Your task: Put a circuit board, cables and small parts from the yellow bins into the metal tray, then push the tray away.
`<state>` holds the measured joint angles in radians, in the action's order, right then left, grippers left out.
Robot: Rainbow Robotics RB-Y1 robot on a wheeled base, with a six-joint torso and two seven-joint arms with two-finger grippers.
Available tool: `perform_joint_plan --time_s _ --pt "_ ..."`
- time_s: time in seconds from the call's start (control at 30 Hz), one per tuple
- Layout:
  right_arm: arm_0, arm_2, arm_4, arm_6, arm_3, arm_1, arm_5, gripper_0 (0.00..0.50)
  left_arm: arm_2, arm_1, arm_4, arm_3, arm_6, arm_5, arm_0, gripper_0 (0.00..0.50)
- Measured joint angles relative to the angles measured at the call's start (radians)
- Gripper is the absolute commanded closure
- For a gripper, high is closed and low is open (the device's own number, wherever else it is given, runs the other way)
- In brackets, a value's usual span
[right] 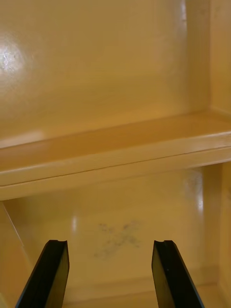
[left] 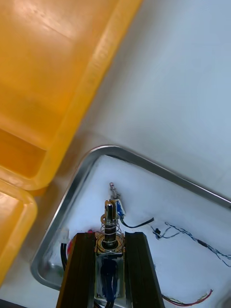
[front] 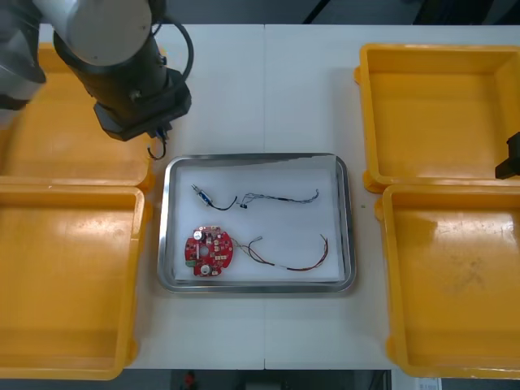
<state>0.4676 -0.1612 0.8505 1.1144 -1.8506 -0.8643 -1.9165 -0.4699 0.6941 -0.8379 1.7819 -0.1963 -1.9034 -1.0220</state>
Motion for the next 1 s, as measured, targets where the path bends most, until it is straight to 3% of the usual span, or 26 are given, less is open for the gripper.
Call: perform_joint_plan --time_s 0.43,0.67,1.0 --pt "-0.113 -0.002 -0.029 0.019 -0.158 0.031 0.053 0.0 -0.014 -0.203 0.208 0.002 0.001 0.005 0.074 0.5" --pt "-0.137 -0.009 -0.041 0.16 -0.18 0.054 0.063 0.0 -0.115 -0.242 0.311 0.002 0.009 0.062 0.123 0.5" --pt "-0.15 -0.014 -0.041 0.158 -0.18 0.068 0.063 0.0 -0.165 -0.288 0.399 0.002 0.045 0.122 0.18 0.5"
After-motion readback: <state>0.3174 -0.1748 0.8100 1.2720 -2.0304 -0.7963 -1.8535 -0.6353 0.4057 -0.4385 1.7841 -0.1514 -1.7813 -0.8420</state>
